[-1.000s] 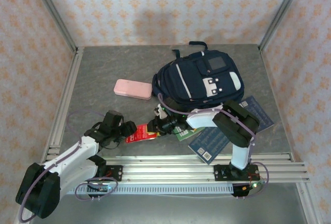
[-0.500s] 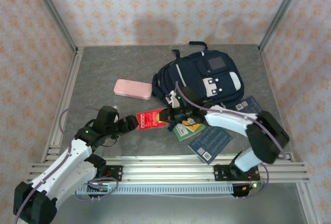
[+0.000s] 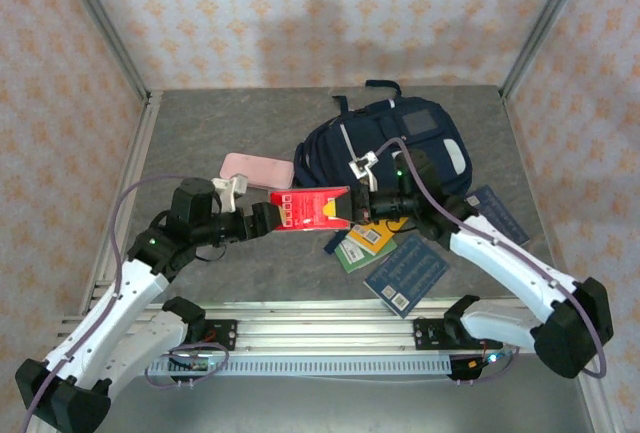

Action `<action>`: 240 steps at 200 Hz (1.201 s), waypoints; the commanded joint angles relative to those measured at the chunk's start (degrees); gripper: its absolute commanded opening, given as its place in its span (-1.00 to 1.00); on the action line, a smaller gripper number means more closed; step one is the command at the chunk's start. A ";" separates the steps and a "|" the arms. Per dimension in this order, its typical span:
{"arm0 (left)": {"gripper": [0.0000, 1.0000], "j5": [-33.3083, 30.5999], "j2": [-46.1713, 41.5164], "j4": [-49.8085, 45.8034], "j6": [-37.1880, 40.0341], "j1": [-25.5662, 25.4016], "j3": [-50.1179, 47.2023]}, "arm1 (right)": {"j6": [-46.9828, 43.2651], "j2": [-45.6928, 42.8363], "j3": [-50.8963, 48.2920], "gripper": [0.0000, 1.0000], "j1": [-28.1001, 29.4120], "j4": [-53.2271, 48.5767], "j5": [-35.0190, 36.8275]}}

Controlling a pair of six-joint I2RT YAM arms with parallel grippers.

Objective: Pack books, pencil case, and school supplies into a backpack

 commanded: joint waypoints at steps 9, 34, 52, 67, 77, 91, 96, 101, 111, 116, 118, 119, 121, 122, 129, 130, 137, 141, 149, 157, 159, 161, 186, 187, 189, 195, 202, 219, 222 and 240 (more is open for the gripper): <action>0.59 10.90 -2.43 9.54 -1.71 0.49 1.17 | 1.56 -3.52 2.32 -1.00 -0.08 2.09 -6.25; 0.39 14.31 -2.98 15.31 -4.93 0.40 0.13 | 1.09 -4.28 2.20 -1.00 -0.09 0.78 -7.14; 0.25 15.81 -3.71 22.51 -9.77 0.08 -2.02 | 1.11 -4.29 1.21 -1.00 -0.09 1.55 -7.42; 0.12 15.57 -4.43 24.31 -10.77 -0.50 -2.56 | 0.82 -4.16 0.54 -1.00 -0.09 2.14 -7.77; 0.04 15.61 -4.87 25.28 -11.14 -0.94 -2.87 | 0.52 -4.04 0.28 -1.00 -0.06 2.19 -7.56; -0.06 15.73 -5.09 26.68 -11.92 -1.79 -3.26 | 0.01 -3.62 0.07 -1.00 -0.09 2.16 -6.91; -0.10 15.66 -5.01 26.89 -11.89 -2.23 -3.31 | -0.24 -3.44 0.16 -1.00 -0.09 1.97 -6.71; -0.14 15.57 -4.93 27.01 -11.94 -2.61 -3.38 | -0.50 -3.26 0.21 -1.00 -0.09 1.87 -6.47; -0.24 15.34 -4.76 27.27 -11.73 -3.62 -3.40 | -1.30 -2.99 0.49 -1.00 -0.09 1.02 -5.65; -0.31 15.06 -4.66 27.27 -11.66 -4.08 -3.47 | -1.81 -2.95 0.58 -1.00 -0.09 0.62 -5.08; -0.33 14.92 -4.66 27.27 -11.63 -4.21 -3.48 | -2.04 -2.90 0.60 -1.00 -0.13 0.40 -4.94; -0.35 14.84 -4.61 27.27 -11.63 -4.28 -3.48 | -2.09 -2.90 0.69 -1.00 -0.15 0.39 -4.82; -0.37 14.67 -4.58 27.27 -11.56 -4.44 -3.48 | -2.24 -2.84 0.69 -1.00 -0.23 0.25 -4.63; -0.39 14.63 -4.57 27.27 -11.55 -4.52 -3.53 | -2.28 -2.82 0.69 -1.00 -0.20 0.18 -4.58; -0.45 14.14 -4.57 27.27 -11.37 -4.93 -3.66 | -2.56 -2.70 0.69 -1.00 -0.17 0.13 -4.21; -0.45 14.10 -4.57 27.27 -11.41 -4.94 -3.66 | -2.61 -2.66 0.69 -1.00 -0.22 0.17 -4.15; -0.50 13.73 -4.49 27.34 -11.29 -5.19 -3.74 | -2.72 -2.46 0.69 -1.00 -0.34 0.09 -3.95; -0.54 13.56 -4.48 27.31 -11.30 -5.28 -3.82 | -2.75 -2.34 0.73 -1.00 -0.42 0.08 -3.78; -0.63 13.36 -4.57 27.27 -11.15 -5.31 -3.82 | -2.83 -2.19 0.69 -1.00 -0.57 0.07 -3.44; -0.72 13.19 -4.57 27.06 -10.97 -5.31 -3.83 | -2.91 -2.10 0.60 -1.00 -0.70 -0.01 -3.08; -0.74 13.14 -4.57 26.98 -10.89 -5.31 -3.83 | -2.88 -2.16 0.60 -1.00 -0.77 -0.09 -2.94; -0.77 13.10 -4.61 26.89 -10.87 -5.31 -3.83 | -2.98 -2.18 0.54 -1.00 -0.78 -0.11 -2.84; -0.96 11.51 -5.00 23.84 -8.95 -5.31 -3.07 | -5.60 -2.74 1.13 -0.69 -1.23 -4.09 2.16; -0.96 11.42 -5.00 23.67 -8.88 -5.31 -3.01 | -5.89 -2.81 1.22 -0.65 -1.23 -4.49 2.59; -0.96 11.22 -5.07 23.23 -8.65 -5.31 -2.97 | -6.53 -2.93 1.39 -0.58 -1.23 -5.41 3.51; -0.96 10.43 -5.17 21.69 -7.83 -5.31 -2.51 | -8.29 -3.49 1.98 -0.39 -1.23 -8.20 6.77; -1.00 8.73 -5.27 19.11 -6.44 -5.24 -1.78 | -11.01 -4.35 2.58 -0.23 -1.22 -11.26 11.20; -1.00 2.59 -5.19 10.58 -2.23 -4.99 0.50 | -15.22 -6.61 4.03 0.04 -1.23 -17.22 23.33; -1.00 1.76 -5.03 9.62 -1.74 -4.82 0.68 | -15.84 -6.96 4.29 0.06 -1.27 -17.88 25.33; -1.00 -2.45 -3.93 5.04 -0.81 -3.08 1.41 | -19.81 -7.81 5.78 0.24 -1.23 -21.96 38.35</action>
